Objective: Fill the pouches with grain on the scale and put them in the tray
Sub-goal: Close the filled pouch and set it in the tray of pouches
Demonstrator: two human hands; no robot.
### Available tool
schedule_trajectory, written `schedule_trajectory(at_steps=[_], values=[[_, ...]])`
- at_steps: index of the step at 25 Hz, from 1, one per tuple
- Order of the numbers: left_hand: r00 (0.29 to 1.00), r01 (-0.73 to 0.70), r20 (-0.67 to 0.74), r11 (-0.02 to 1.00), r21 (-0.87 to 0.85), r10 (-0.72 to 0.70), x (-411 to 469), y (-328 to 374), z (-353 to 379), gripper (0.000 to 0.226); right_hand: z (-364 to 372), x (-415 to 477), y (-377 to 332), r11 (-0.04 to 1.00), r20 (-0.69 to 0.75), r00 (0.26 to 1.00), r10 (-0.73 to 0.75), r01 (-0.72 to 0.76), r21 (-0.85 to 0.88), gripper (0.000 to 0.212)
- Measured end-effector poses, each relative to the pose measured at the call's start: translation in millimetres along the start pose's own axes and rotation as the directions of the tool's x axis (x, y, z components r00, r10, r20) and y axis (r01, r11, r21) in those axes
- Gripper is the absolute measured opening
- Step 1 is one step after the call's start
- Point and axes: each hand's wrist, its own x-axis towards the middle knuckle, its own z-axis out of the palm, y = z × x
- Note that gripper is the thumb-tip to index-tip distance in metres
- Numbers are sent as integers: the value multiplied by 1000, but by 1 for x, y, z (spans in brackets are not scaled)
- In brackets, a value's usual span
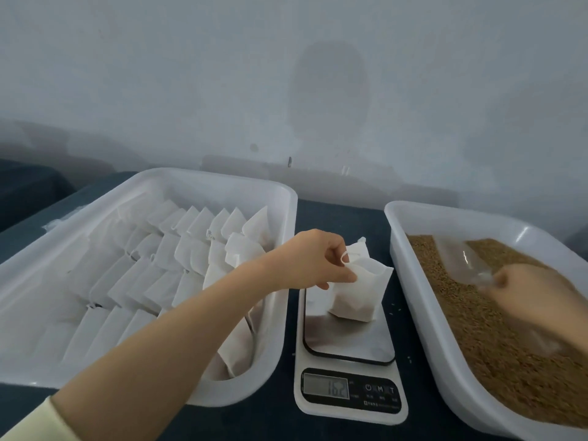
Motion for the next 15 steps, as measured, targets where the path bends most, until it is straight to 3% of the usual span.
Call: schedule_trajectory(at_steps=[6,9,10,12,14,15], values=[[999,50,2,999,-2,-50,1,-1,2,20,11,2,-26,969,264,958,109,-43,-244,31],[998,56,2,998,8,-56,1,-1,4,19,3,-8,-31,949,183,979,91,-30,-312,27],[998,56,0,998,8,-56,1,-1,4,18,-2,-11,-35,962,99,995,14,14,-273,26],[999,50,2,999,12,-50,1,0,6,18,-14,-20,-52,964,-26,966,-257,258,56,29],[999,41,5,999,13,-41,1,1,5,17,-26,-38,-81,825,68,876,-477,420,378,47],[999,35,6,999,17,-35,1,1,5,17,-24,-46,-94,791,130,837,-531,435,429,49]])
